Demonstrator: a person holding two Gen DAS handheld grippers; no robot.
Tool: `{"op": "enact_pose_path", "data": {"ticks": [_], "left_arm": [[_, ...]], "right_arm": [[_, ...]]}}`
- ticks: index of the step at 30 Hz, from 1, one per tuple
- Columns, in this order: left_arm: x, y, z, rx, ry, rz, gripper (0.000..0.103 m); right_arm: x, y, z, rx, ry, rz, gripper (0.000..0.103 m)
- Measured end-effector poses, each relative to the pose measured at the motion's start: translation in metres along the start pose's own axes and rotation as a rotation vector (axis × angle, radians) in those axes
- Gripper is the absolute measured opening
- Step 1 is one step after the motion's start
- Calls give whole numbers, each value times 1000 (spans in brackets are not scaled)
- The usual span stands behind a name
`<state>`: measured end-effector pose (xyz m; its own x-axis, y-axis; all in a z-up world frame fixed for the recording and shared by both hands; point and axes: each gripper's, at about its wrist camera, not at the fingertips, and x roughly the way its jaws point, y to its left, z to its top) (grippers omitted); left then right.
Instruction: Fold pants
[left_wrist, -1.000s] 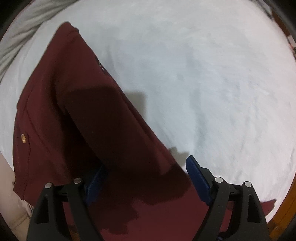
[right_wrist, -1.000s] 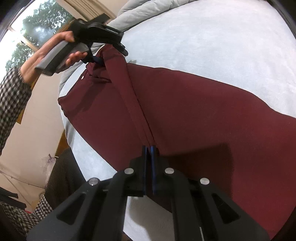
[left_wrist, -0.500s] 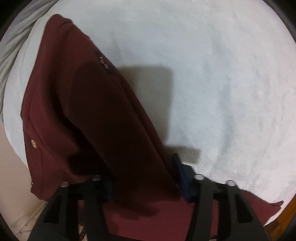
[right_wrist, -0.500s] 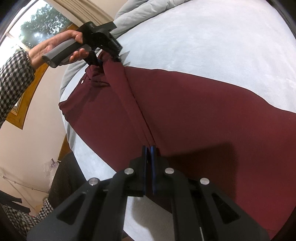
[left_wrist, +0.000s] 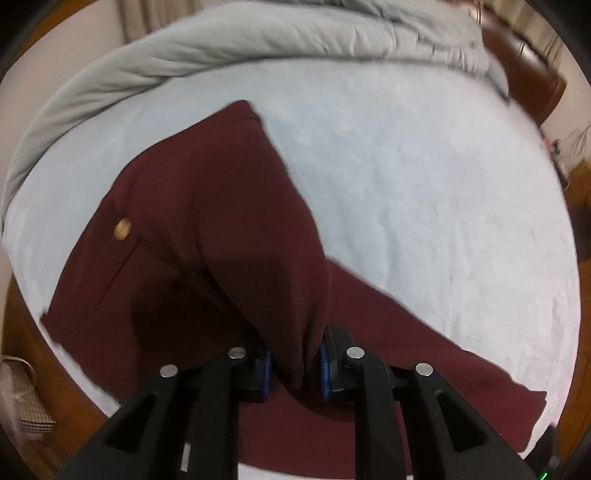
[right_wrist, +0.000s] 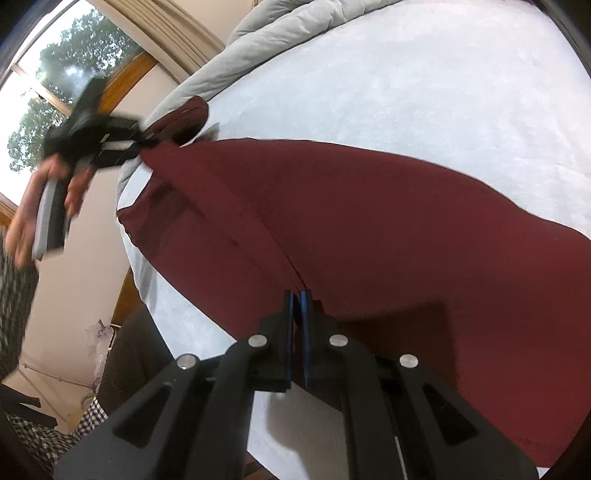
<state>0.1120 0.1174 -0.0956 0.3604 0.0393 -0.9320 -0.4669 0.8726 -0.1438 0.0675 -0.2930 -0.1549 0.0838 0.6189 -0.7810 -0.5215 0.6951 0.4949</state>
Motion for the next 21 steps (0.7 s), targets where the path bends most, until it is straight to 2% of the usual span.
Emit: {"op": "enact_pose_path", "data": {"ticks": [2,5,7,10,12,14,18,21], "left_arm": [[-3,26,-32,-32,-51,-30,19],[2,40,-66,-68,-93,-53,19],[9,57,-74,-79,-104,-70,19],[27,56,-75,-69,-113,-59,19],[20,55,-73,-72,-116,-62,19],[24,61,-77,-83,-127,-79,19],[9,60,-79,-80,-166,-128,20],[16,61,-85,-47,-153,-93,21]], "right_arm": [[-2,2,-1,-4,2,-6,3],[-4,6,-3,-19,18,-17,3],[-4,14,-7,-44,34,-27,3],[-2,22,-14,-79,63,-53,3],[-1,25,-17,-88,73,-55,3],[-9,24,-21,-87,58,-44,0],[-32,18,-27,-79,10,-32,0],[-24,6,-31,-46,54,-50,0]]}}
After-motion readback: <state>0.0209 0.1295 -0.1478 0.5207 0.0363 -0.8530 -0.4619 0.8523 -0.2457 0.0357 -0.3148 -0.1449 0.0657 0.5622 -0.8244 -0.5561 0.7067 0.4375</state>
